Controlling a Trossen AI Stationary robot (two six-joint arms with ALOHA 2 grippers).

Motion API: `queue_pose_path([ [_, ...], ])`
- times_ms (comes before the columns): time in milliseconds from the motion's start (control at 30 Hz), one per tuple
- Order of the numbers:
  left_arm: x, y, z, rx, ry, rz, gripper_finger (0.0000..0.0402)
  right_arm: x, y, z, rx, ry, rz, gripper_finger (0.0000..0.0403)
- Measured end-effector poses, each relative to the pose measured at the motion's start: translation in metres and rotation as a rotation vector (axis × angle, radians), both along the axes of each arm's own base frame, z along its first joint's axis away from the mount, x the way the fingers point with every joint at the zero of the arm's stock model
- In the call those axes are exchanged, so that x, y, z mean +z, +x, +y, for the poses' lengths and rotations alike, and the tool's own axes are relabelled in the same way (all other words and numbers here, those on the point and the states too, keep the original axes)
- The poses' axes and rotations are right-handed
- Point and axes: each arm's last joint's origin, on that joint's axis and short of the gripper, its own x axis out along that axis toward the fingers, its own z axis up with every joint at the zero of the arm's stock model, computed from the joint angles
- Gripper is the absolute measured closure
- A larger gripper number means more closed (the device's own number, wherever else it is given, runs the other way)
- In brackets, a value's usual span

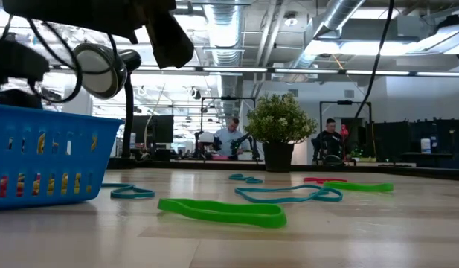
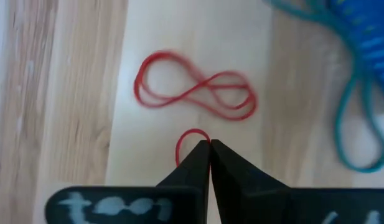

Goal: Pick and place rubber bands into bin
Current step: Put the red rubber band into the blue basket

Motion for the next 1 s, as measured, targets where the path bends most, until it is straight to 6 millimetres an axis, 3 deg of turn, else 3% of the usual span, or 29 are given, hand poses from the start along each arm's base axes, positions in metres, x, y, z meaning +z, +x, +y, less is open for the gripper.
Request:
queue_pose_path([
  [200,0.029,0.011,-0.014,-0.030,-0.037,-0.068,0.0401,-0.004,-0.002,0.001,0.048,0.019,0.054,0.0284],
  [367,0.066,0.014,-0.027,-0.054,0.014,-0.135,0.0401,0.005,-0.011,0.003,0.167,0.167,0.198,0.0284],
  [600,0.130,0.017,-0.049,-0.140,0.021,-0.360,0.0401,-0.001,-0.021,0.007,0.091,0.112,0.294,0.0284],
  [700,0.148,0.017,-0.053,-0.170,0.037,-0.431,0.0402,-0.003,-0.023,0.006,0.075,0.111,0.327,0.0284],
  [800,0.153,0.017,-0.054,-0.168,0.049,-0.458,0.0401,-0.007,-0.025,0.004,0.027,0.153,0.384,0.0284],
  [1000,0.139,0.023,-0.062,-0.166,0.088,-0.424,0.0401,-0.013,-0.038,0.016,0.017,0.135,0.472,0.0284],
])
